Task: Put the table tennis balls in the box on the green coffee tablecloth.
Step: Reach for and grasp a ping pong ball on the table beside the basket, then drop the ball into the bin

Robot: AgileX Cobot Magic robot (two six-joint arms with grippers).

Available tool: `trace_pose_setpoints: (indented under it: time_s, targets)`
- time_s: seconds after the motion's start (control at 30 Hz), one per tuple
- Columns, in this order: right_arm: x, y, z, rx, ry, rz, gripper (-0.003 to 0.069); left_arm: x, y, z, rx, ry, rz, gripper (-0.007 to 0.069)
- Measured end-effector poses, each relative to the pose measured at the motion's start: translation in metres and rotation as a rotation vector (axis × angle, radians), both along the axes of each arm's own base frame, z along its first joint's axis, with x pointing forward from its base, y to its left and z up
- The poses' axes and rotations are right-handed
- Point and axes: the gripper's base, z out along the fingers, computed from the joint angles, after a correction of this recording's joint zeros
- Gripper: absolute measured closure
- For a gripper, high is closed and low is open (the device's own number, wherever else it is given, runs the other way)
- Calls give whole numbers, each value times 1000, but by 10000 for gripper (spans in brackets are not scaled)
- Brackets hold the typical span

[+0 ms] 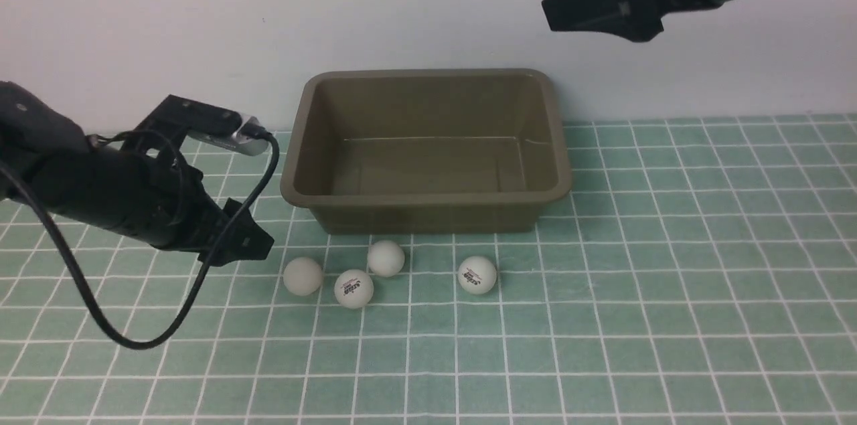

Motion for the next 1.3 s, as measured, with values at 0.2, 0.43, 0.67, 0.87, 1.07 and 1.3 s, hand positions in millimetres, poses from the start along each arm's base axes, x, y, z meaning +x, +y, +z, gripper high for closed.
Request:
trace_pose_setpoints:
  time_s: [0.2, 0.43, 0.67, 0.87, 1.07, 1.3]
  targets:
    - [-1, 0, -1, 4, 28, 0, 140, 34, -4, -27, -70, 87, 17, 164]
    - [-1, 0, -1, 6, 32, -2, 140, 48, -7, -51, -114, 150, 36, 164]
    - [-1, 0, -1, 8, 34, -3, 140, 50, -26, -74, -101, 189, -30, 164]
    - [-1, 0, -1, 8, 34, -3, 140, 51, -42, -82, -57, 167, -62, 193]
    - [-2, 0, -1, 7, 36, -1, 153, 49, -38, -79, 10, 185, -41, 272]
    - [-2, 0, -1, 7, 36, -1, 164, 39, -33, -23, 62, 76, -55, 272]
